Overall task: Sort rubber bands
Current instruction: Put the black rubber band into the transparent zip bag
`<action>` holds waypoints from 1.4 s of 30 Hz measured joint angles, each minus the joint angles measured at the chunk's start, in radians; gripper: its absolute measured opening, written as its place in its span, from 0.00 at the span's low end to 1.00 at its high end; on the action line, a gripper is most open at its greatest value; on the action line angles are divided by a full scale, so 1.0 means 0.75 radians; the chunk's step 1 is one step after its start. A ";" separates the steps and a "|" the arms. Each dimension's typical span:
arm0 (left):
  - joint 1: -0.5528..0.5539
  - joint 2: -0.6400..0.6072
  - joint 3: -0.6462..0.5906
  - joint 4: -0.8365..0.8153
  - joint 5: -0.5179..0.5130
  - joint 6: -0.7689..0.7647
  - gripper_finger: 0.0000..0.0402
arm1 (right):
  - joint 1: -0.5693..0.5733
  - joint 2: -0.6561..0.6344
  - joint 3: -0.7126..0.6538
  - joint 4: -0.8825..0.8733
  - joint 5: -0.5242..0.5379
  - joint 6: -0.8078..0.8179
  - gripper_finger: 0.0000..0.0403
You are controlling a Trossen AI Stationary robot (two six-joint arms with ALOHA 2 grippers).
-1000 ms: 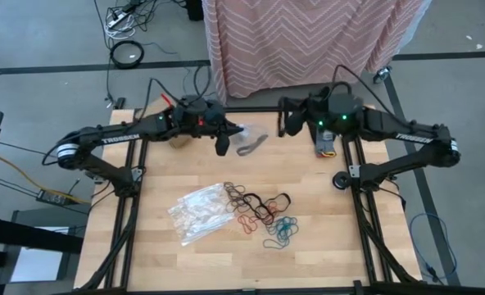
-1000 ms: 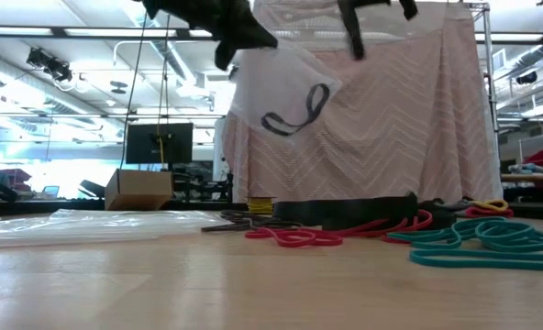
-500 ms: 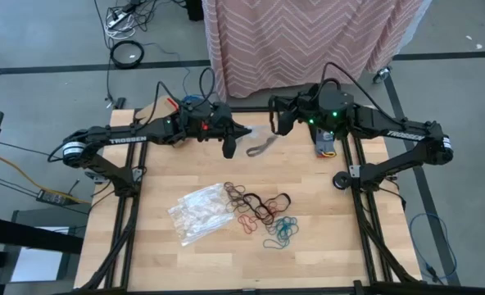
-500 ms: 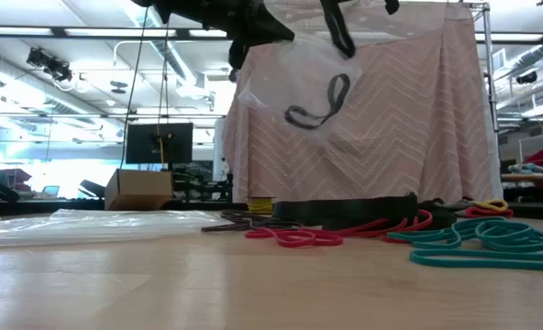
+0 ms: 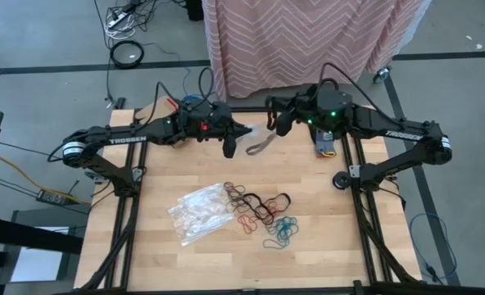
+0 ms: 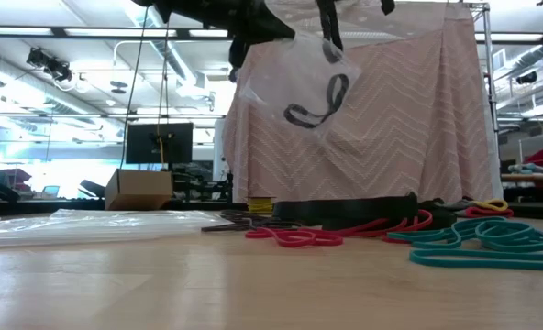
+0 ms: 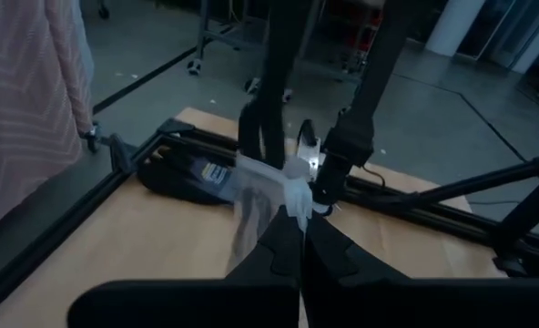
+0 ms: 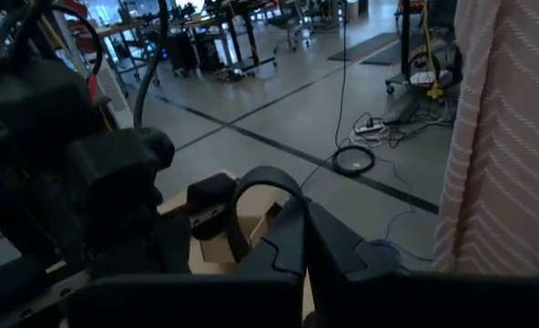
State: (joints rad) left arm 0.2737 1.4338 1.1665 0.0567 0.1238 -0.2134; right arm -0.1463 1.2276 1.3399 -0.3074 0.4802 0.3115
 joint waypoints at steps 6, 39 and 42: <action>0.000 -0.001 0.000 0.093 0.011 -0.007 0.00 | -0.001 0.001 0.000 -0.103 -0.044 0.000 0.00; 0.011 -0.002 0.023 -0.049 0.152 0.035 0.00 | -0.130 0.123 0.000 -0.336 -0.864 -0.049 0.00; 0.018 -0.002 0.023 -0.051 0.152 0.035 0.00 | -0.118 0.127 -0.001 -0.341 -0.865 -0.060 0.00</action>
State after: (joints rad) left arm 0.2869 1.4322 1.1839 0.0181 0.2376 -0.1869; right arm -0.2346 1.3228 1.3396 -0.5635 -0.1683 0.2668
